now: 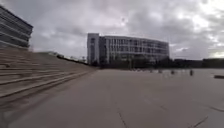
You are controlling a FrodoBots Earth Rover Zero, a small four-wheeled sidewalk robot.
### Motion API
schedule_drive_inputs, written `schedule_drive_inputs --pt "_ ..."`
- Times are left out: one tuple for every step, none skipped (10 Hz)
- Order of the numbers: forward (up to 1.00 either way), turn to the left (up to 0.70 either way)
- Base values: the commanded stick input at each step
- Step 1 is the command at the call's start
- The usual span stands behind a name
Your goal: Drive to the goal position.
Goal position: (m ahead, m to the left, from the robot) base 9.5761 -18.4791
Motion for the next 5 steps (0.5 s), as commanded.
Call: schedule_drive_inputs --pt "0.70 0.35" --pt "0.70 0.35" --pt "0.70 0.35" --pt "0.70 0.35" --pt "0.70 0.35"
